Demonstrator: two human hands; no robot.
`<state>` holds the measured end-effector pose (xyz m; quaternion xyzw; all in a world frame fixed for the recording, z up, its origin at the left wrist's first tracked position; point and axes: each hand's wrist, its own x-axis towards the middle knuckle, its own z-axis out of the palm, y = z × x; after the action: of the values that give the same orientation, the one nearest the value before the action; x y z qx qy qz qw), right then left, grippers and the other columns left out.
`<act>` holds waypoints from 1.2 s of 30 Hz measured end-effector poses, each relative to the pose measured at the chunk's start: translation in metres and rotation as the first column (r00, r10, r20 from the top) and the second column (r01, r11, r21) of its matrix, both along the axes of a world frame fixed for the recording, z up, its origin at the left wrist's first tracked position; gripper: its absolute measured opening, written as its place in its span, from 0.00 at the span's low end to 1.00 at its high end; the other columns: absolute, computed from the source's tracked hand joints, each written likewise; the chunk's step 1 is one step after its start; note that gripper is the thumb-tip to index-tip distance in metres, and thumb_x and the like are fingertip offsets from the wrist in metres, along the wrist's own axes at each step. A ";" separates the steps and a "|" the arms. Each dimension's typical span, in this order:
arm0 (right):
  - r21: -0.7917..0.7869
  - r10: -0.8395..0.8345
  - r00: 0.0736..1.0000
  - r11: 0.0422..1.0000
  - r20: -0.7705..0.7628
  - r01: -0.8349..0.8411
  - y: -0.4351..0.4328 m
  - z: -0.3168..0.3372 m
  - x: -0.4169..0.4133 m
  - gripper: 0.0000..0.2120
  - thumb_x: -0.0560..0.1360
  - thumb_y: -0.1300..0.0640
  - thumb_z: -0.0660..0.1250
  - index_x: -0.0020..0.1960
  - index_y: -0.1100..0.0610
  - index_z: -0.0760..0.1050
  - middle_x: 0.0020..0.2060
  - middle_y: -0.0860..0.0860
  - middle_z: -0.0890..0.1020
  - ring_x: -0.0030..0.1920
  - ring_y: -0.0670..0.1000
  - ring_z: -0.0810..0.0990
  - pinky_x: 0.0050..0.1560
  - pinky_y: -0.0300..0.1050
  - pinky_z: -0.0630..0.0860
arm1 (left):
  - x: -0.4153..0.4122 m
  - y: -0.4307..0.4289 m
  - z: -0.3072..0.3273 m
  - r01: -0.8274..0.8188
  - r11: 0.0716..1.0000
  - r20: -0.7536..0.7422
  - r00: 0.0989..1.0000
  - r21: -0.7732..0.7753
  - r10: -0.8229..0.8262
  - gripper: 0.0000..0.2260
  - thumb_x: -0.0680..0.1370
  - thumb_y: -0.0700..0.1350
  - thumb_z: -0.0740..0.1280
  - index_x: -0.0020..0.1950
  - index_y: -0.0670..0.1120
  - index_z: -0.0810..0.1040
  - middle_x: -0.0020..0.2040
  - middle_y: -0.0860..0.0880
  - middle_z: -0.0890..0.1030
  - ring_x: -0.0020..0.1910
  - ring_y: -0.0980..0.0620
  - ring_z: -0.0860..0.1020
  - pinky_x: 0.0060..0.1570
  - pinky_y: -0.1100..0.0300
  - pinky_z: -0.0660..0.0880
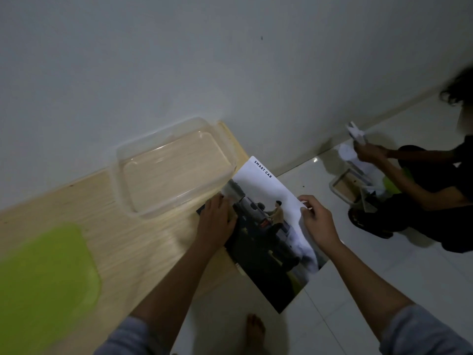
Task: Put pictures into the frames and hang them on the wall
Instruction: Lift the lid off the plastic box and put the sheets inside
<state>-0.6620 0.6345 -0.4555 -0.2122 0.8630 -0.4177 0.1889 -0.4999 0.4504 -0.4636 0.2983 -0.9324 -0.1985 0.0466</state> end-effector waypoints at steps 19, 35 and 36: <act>-0.253 0.123 0.989 0.957 -0.078 -0.139 -0.036 0.058 -0.009 0.10 0.74 0.64 0.65 0.51 0.54 0.80 0.43 0.46 0.81 0.41 0.40 0.77 0.44 0.28 0.72 | 0.009 -0.057 0.074 -0.125 0.961 -0.539 0.806 0.248 0.244 0.17 0.80 0.41 0.59 0.69 0.47 0.69 0.53 0.45 0.75 0.49 0.60 0.70 0.49 0.79 0.63; -0.316 -0.004 0.992 0.948 0.124 0.043 -0.243 0.069 0.001 0.07 0.72 0.65 0.67 0.47 0.57 0.79 0.45 0.54 0.82 0.47 0.54 0.80 0.51 0.43 0.78 | 0.103 -0.184 0.070 -0.516 0.611 -0.459 0.404 0.600 0.792 0.16 0.80 0.44 0.60 0.68 0.49 0.70 0.65 0.43 0.74 0.62 0.43 0.74 0.61 0.42 0.72; -0.325 0.005 0.994 0.945 0.107 0.030 -0.251 0.072 0.003 0.08 0.73 0.66 0.66 0.50 0.59 0.79 0.46 0.53 0.81 0.47 0.52 0.78 0.48 0.36 0.76 | 0.101 -0.184 0.066 -0.518 0.595 -0.435 0.406 0.614 0.803 0.16 0.80 0.45 0.61 0.68 0.50 0.69 0.64 0.42 0.74 0.61 0.42 0.74 0.61 0.42 0.72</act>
<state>-0.6588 0.3838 -0.3840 -0.2126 0.7720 -0.5666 0.1944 -0.3990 0.2666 -0.3977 0.5577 -0.5837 -0.4342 0.3996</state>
